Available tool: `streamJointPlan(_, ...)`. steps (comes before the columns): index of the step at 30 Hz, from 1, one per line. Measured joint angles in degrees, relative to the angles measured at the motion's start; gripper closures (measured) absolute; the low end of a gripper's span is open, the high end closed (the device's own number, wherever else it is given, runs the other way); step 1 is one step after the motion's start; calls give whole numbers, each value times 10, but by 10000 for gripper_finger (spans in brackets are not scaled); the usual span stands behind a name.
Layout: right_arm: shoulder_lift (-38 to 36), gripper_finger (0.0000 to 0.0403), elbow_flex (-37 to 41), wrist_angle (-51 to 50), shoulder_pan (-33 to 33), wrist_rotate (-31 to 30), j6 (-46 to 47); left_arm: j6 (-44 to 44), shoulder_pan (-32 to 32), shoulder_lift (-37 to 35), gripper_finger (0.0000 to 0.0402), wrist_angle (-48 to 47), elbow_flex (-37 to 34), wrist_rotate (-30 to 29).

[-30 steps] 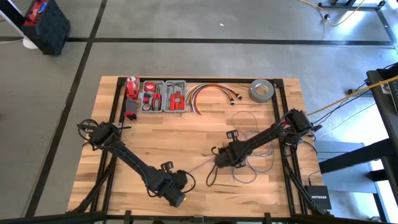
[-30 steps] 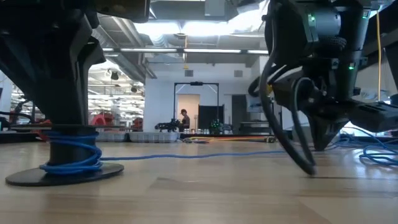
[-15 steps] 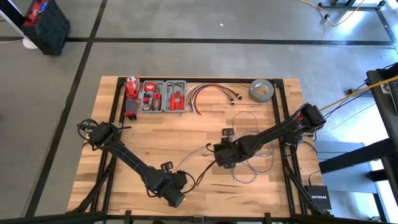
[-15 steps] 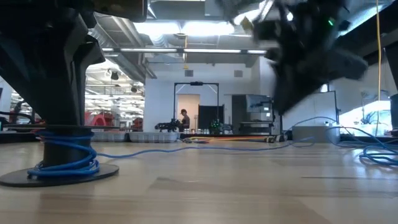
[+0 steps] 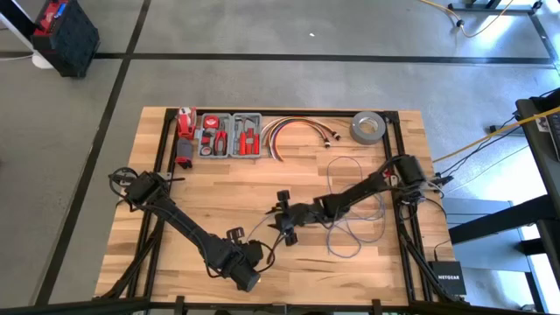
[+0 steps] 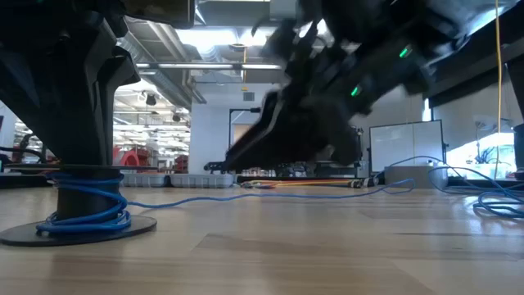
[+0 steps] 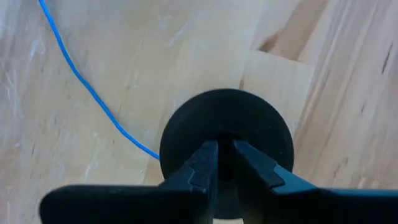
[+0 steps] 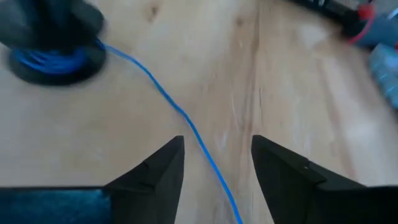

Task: Coil cords
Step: Uncoil the blue wire into the black spool

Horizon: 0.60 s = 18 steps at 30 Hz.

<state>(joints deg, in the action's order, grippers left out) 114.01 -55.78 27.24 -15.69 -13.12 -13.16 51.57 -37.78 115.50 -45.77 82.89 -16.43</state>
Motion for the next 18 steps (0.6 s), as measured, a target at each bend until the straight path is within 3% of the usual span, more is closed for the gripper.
streamJointPlan(6,64,210,-66,-21,44,112,37,-1,0,0,361,2,0,1)
streamJointPlan(13,111,213,-147,-128,54,155,40,1,0,0,361,3,0,0)
streamJointPlan(16,118,241,-165,-160,57,161,40,4,0,0,361,3,0,1)
streamJointPlan(18,119,280,-168,-172,60,168,37,4,0,0,361,3,0,0)
